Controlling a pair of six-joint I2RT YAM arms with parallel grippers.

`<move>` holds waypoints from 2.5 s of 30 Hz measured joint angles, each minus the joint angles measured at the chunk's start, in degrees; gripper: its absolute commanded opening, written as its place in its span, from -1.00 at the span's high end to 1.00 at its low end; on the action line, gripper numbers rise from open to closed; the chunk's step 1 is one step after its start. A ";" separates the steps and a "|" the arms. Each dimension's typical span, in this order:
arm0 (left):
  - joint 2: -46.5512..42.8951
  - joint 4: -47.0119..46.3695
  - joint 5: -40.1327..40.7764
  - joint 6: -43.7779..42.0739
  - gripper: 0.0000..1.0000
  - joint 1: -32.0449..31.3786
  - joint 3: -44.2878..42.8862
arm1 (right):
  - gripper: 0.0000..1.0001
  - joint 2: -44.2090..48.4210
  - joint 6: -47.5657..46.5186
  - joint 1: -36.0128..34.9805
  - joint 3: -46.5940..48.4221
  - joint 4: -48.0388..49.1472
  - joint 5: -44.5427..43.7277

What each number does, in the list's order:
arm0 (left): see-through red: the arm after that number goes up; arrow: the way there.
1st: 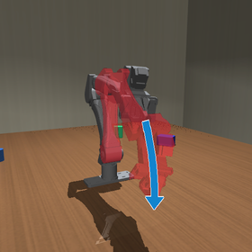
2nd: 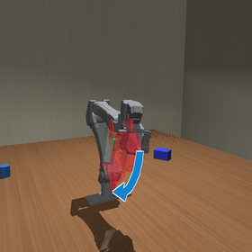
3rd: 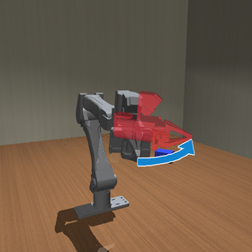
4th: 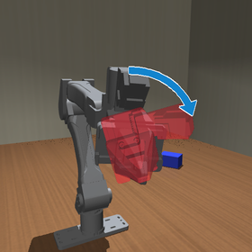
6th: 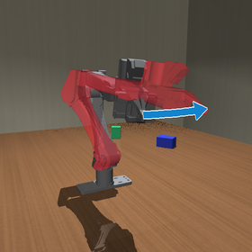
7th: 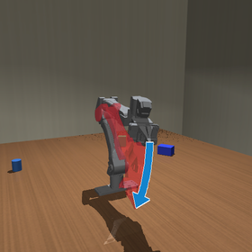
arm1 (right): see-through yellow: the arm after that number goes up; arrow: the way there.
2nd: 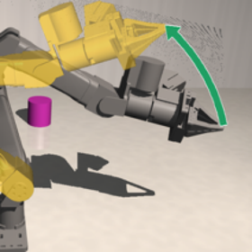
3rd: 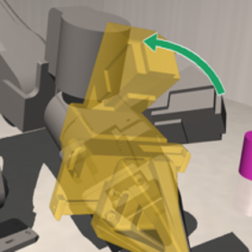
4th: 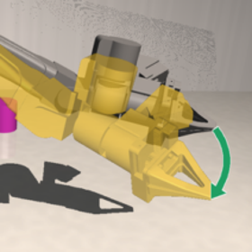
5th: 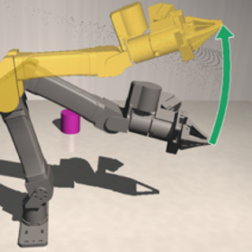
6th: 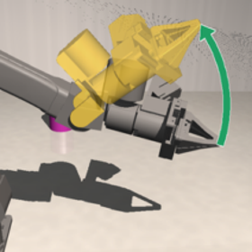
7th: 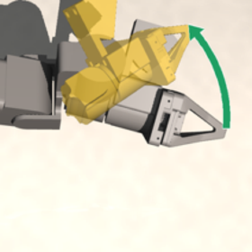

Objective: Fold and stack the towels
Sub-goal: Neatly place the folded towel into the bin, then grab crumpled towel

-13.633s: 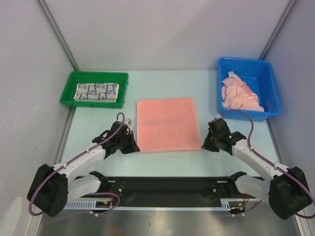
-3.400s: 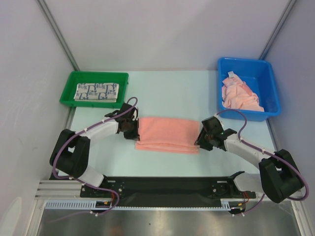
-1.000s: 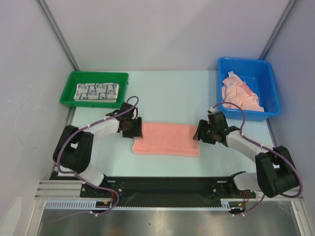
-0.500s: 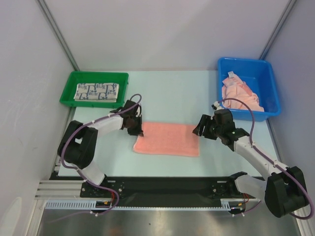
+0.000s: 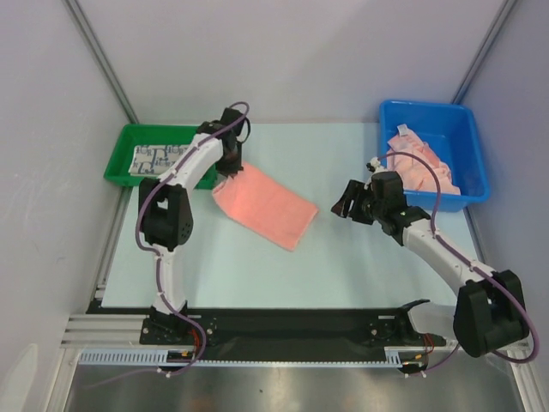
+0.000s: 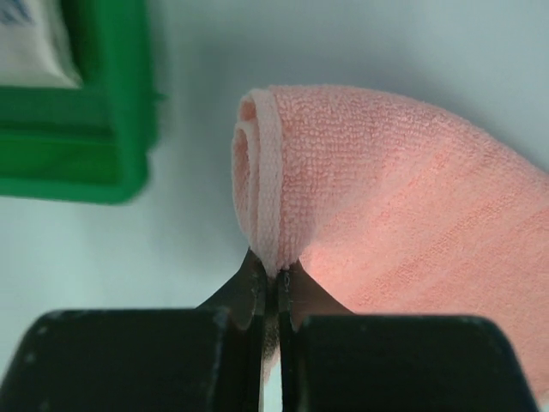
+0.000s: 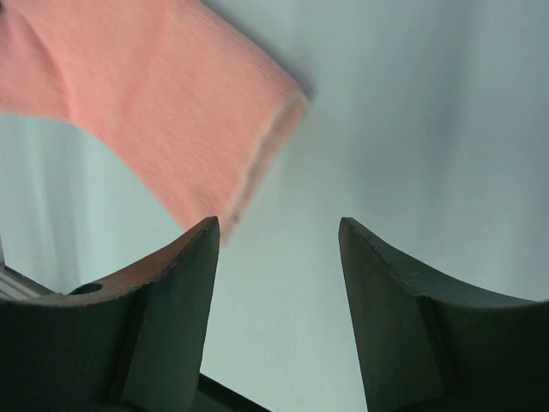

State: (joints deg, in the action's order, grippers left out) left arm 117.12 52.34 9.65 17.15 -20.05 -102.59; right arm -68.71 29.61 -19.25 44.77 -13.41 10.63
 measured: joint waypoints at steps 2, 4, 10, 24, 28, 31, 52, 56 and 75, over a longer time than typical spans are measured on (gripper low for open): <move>3.89 2.99 2.38 -1.62 0.99 2.25 -7.87 | -0.27 -2.56 -0.20 0.33 0.61 0.85 0.00; 7.30 5.60 3.80 -3.19 0.99 4.59 -15.63 | -0.27 -5.20 -0.61 0.52 1.16 1.64 0.02; 14.16 6.38 6.19 -8.26 0.99 13.14 -31.89 | -0.29 -11.87 -1.64 0.74 3.89 2.91 0.44; 16.83 -6.08 8.24 -20.26 0.99 27.52 -29.88 | -0.31 -19.76 -3.89 1.20 8.74 5.55 2.73; 16.94 -9.35 9.05 -24.00 0.99 28.06 -29.88 | -0.30 -20.87 -4.07 1.38 9.38 5.66 3.34; 17.55 -11.65 9.25 -26.03 0.99 28.59 -29.88 | -0.30 -21.92 -4.35 1.38 9.46 5.81 3.48; 25.73 -22.43 11.17 -29.97 0.12 35.54 -30.29 | -0.34 -25.20 -5.33 1.38 10.21 5.62 2.89; 25.70 -25.22 12.24 -29.55 -0.92 34.99 -30.25 | -0.40 -25.20 -5.35 1.38 10.60 5.20 2.47; -18.18 -22.56 -11.50 -10.38 -0.96 12.31 8.55 | -0.93 -41.75 -9.53 18.01 67.36 -15.63 -22.38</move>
State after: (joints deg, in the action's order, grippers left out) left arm 98.94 29.78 -1.85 6.76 -7.75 -94.04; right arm -110.45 20.08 -1.23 112.14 -29.04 -11.75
